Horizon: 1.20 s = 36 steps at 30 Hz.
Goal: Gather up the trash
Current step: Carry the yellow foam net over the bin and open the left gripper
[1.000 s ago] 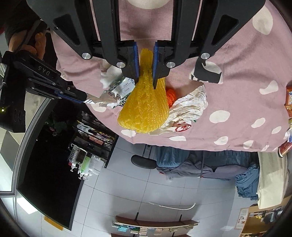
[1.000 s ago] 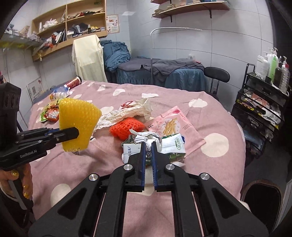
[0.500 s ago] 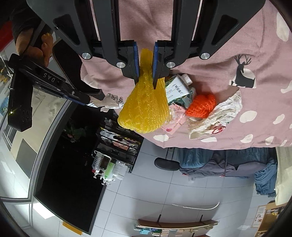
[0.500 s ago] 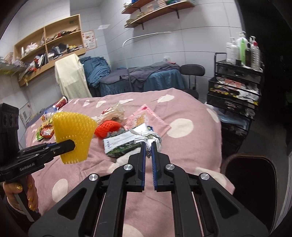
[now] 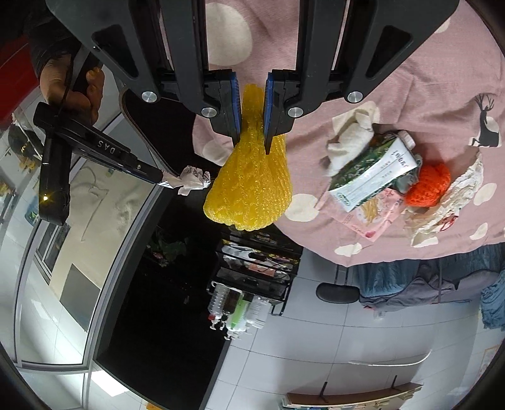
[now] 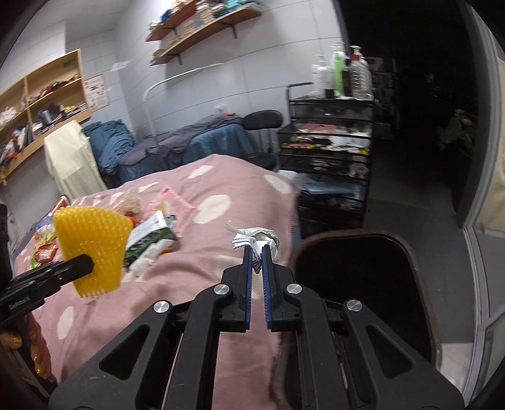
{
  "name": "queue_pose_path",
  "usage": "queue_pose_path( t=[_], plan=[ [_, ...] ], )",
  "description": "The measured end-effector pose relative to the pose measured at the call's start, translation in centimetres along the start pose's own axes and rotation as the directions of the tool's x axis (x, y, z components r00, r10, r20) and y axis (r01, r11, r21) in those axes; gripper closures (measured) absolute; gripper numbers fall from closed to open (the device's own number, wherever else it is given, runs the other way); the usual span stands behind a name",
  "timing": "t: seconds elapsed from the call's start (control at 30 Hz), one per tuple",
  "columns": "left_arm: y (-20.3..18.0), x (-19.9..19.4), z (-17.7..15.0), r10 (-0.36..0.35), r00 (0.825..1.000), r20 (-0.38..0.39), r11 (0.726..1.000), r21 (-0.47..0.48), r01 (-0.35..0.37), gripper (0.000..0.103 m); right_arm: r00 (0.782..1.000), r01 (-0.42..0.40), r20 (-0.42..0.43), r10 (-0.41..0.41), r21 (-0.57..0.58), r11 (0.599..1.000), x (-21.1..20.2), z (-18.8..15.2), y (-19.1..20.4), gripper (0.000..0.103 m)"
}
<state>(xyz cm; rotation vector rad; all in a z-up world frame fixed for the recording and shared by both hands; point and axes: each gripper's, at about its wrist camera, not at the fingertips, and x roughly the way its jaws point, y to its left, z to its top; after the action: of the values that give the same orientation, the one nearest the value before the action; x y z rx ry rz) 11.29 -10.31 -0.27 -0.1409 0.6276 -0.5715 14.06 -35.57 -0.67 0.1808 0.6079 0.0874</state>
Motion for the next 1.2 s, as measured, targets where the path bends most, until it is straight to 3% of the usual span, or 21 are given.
queue_pose_path(
  t=[0.27,0.63,0.67,0.73,0.8,0.97,1.03,1.2],
  plan=[
    [-4.2,2.8,-0.1,-0.073,0.996,-0.057,0.993,0.086,0.077,0.091,0.986,0.139,-0.107,-0.129,0.097,0.985,2.0,-3.1,-5.2,0.096],
    [-7.9,6.7,-1.2,-0.13,0.978,-0.164,0.979,0.133,0.153,0.091,0.96,0.212,-0.217,-0.176,0.155,0.965,5.3,-6.5,-8.7,0.094],
    [-8.1,7.0,-1.3,-0.135,0.976,-0.172,0.978,0.133,0.159,0.091,0.958,0.22,-0.224,-0.182,0.156,0.963,5.5,-6.8,-8.8,0.091],
    [-8.5,7.5,-1.4,-0.149,0.97,-0.192,0.976,0.129,0.175,0.091,0.955,0.23,-0.231,-0.188,0.167,0.959,5.7,-7.3,-9.3,0.075],
    [-8.9,8.1,-1.6,-0.158,0.965,-0.211,0.974,0.128,0.187,0.091,0.955,0.24,-0.221,-0.197,0.188,0.952,5.3,-7.7,-9.6,0.042],
    [-9.9,9.4,-1.9,-0.168,0.953,-0.253,0.969,0.135,0.207,0.091,0.953,0.279,-0.186,-0.24,0.221,0.935,4.1,-7.6,-10.7,0.037],
    [-10.4,9.9,-2.0,-0.169,0.949,-0.266,0.967,0.144,0.212,0.091,0.95,0.301,-0.164,-0.267,0.242,0.922,3.3,-7.2,-11.2,0.029],
    [-11.6,11.4,-2.0,-0.176,0.935,-0.308,0.961,0.152,0.231,0.091,0.933,0.359,-0.118,-0.339,0.295,0.885,1.3,-6.2,-12.4,0.021]
  ],
)
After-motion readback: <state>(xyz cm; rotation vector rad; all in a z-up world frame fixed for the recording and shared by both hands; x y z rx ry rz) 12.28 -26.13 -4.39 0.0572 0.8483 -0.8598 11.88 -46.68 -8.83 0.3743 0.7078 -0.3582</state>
